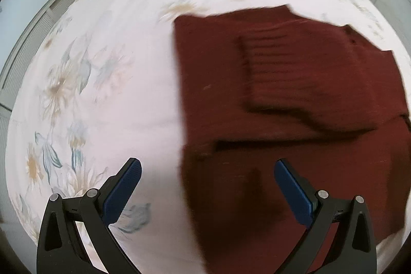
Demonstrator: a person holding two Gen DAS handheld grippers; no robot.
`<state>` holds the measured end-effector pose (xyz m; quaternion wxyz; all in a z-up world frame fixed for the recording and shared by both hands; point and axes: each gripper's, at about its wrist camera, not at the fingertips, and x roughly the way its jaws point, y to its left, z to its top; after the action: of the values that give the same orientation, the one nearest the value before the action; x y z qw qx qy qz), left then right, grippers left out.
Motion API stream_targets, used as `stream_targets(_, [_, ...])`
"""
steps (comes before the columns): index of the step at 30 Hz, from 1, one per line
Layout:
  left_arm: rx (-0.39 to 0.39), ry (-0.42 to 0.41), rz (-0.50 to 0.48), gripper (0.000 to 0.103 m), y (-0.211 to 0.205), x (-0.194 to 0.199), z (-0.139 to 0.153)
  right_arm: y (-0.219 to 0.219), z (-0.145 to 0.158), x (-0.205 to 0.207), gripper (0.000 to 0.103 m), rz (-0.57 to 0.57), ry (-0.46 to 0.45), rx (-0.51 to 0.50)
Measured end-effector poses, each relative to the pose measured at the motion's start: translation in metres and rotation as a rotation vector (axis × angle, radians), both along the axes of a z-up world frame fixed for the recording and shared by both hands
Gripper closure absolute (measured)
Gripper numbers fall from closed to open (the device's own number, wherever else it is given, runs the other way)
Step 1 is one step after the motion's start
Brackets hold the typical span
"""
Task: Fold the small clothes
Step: 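Grasp the sweater side edge beside the folded sleeve with the left tool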
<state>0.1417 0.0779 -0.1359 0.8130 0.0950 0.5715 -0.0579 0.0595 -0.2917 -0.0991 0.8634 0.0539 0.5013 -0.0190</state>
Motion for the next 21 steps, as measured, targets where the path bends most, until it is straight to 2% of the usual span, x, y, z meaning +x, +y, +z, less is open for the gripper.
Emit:
stream_targets(3, [0.010, 0.006, -0.003, 0.004, 0.006, 0.010, -0.010, 0.007, -0.001, 0.000, 0.001, 0.010, 0.013, -0.015])
stream_targets(5, [0.020, 0.010, -0.014, 0.014, 0.003, 0.017, -0.017, 0.011, -0.002, 0.000, 0.001, 0.013, 0.019, -0.028])
stream_targets(7, [0.021, 0.011, -0.031, 0.032, -0.001, 0.024, -0.021, 0.017, -0.002, 0.001, 0.001, 0.019, 0.025, -0.039])
stream_targets(11, [-0.004, 0.016, -0.063, 0.050, -0.008, 0.032, -0.025, 0.033, 0.003, 0.007, 0.001, 0.045, 0.025, -0.059])
stream_targets(13, [-0.045, 0.019, -0.073, 0.070, -0.008, 0.036, -0.026, 0.042, 0.007, 0.013, 0.001, 0.064, 0.020, -0.067])
stream_targets(15, [-0.090, 0.025, -0.075, 0.086, -0.006, 0.038, -0.025, 0.058, 0.015, 0.021, 0.001, 0.095, 0.006, -0.068])
stream_targets(21, [-0.154, 0.028, -0.064, 0.090, 0.022, 0.035, -0.020, 0.123, 0.038, 0.049, 0.001, 0.243, -0.041, -0.079])
